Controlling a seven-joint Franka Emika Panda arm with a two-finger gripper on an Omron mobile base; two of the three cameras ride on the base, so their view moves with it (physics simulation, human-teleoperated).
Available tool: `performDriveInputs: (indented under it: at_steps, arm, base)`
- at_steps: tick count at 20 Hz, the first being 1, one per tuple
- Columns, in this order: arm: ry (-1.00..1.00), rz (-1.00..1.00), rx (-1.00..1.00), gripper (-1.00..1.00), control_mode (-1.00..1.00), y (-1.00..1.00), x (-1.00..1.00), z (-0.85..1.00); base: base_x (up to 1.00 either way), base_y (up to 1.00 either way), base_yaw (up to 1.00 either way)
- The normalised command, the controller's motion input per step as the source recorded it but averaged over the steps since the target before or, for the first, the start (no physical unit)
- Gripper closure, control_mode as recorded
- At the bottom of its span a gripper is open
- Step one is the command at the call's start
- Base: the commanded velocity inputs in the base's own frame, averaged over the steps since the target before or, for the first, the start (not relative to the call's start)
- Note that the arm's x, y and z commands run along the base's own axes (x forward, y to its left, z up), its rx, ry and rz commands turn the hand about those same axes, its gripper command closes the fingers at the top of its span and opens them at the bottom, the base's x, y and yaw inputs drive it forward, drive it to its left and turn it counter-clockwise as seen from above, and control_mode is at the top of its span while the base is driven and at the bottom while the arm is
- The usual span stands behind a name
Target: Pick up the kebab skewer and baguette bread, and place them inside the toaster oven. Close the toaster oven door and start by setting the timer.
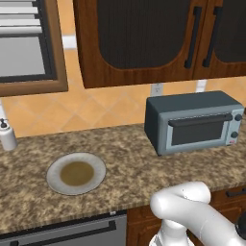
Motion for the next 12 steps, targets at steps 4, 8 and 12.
performDriveInputs:
  at_steps: [4,8,12]
  arm:
    - [0.0,0.0,0.0,-1.0,1.0,0.0,0.0,0.0]
    - [0.0,0.0,0.0,-1.0,-1.0,0.05,0.1,-0.07]
    - [0.0,-0.03,-0.11,-1.0,-1.0,0.79,0.0,-0.42]
  base:
    - [0.49,0.0,0.0]
    - [0.08,0.0,0.0]
    - [0.0,0.0,0.0]
